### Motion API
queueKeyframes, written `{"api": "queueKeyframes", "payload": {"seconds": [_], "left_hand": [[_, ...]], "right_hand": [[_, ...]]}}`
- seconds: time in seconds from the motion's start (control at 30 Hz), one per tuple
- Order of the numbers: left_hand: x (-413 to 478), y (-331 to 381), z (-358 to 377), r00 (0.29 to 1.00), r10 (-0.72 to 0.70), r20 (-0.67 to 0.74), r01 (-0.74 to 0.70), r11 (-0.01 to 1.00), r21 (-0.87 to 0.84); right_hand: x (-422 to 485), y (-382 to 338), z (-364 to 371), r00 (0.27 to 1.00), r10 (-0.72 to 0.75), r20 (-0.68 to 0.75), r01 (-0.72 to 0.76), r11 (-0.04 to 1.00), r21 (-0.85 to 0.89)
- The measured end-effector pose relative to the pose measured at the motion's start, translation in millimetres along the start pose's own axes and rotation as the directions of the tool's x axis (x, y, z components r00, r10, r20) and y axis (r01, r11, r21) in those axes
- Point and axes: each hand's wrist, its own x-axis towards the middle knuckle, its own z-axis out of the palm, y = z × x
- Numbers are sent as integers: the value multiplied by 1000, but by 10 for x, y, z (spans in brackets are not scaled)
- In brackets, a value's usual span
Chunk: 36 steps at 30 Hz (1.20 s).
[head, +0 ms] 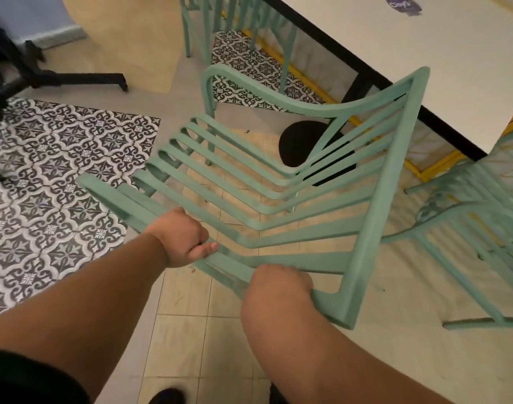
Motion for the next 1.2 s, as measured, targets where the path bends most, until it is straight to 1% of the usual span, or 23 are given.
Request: {"api": "queueKeyframes", "payload": {"seconds": [0.13, 0.2, 0.27, 0.3, 0.33, 0.37, 0.4, 0.43, 0.47, 0.53, 0.6, 0.63, 0.7, 0.77, 0.8, 0.83, 0.87, 0.9, 0.97, 1.03, 1.13, 1.2], "left_hand": [[-13, 16, -22, 992, -107, 62, 106, 994, 12], [-64, 102, -19, 974, -213, 76, 213, 977, 12], [-99, 244, -26, 921, -377, 94, 380, 925, -17], [-107, 338, -36, 880, -457, 131, 467, 883, -51], [-113, 442, -67, 836, -523, 168, 542, 834, -101], [-122, 552, -122, 803, -564, 189, 593, 787, -169], [-126, 682, -211, 793, -581, 180, 609, 749, -262], [-135, 826, -342, 800, -585, 136, 588, 717, -376], [-149, 986, -516, 812, -579, 73, 533, 684, -499], [-196, 1352, -978, 832, -554, -23, 377, 596, -709], [-216, 1725, -1460, 857, -515, -32, 272, 504, -820], [-198, 1893, -1658, 872, -489, -28, 248, 491, -835], [-97, 2195, -1951, 895, -444, -36, 227, 524, -821], [70, 2434, -2056, 908, -420, 11, 262, 547, -795], [174, 2521, -2058, 906, -420, 55, 304, 555, -774], [270, 2584, -2039, 900, -423, 105, 354, 570, -741], [348, 2630, -2019, 891, -430, 145, 401, 599, -693], [397, 2658, -1996, 884, -439, 161, 433, 640, -634], [427, 2684, -1958, 886, -441, 144, 445, 719, -534], [420, 2694, -1939, 899, -422, 114, 424, 777, -464], [401, 2689, -1935, 905, -414, 94, 414, 813, -409], [378, 2689, -1927, 909, -408, 87, 406, 816, -411]], "right_hand": [[-66, -44, -68, 999, -12, 48, 12, 1000, 6], [-293, -38, -116, 997, -74, -9, 74, 997, -38], [-596, 36, -224, 973, -205, -108, 195, 976, -92], [-757, 101, -304, 945, -276, -173, 256, 958, -132], [-896, 181, -400, 901, -343, -266, 304, 936, -177], [-987, 271, -500, 839, -389, -381, 335, 920, -202], [-1021, 386, -603, 775, -402, -488, 353, 915, -194], [-1002, 520, -712, 723, -388, -571, 364, 917, -162], [-949, 670, -826, 695, -362, -621, 377, 919, -114], [-744, 1009, -1042, 675, -337, -657, 412, 910, -43], [-462, 1339, -1194, 653, -341, -676, 456, 890, -8], [-326, 1485, -1244, 637, -353, -685, 485, 874, 0], [-102, 1704, -1310, 604, -403, -688, 532, 846, -29], [30, 1806, -1349, 560, -453, -693, 534, 838, -116], [77, 1833, -1352, 510, -479, -714, 526, 831, -182], [104, 1834, -1348, 440, -509, -740, 524, 815, -249], [119, 1823, -1340, 391, -522, -758, 519, 805, -287], [131, 1813, -1336, 369, -522, -769, 516, 803, -297], [139, 1784, -1335, 343, -521, -781, 506, 804, -314], [161, 1793, -1326, 303, -533, -790, 487, 799, -352], [193, 1795, -1311, 290, -540, -790, 459, 803, -380], [217, 1803, -1293, 271, -546, -793, 451, 800, -396]]}}
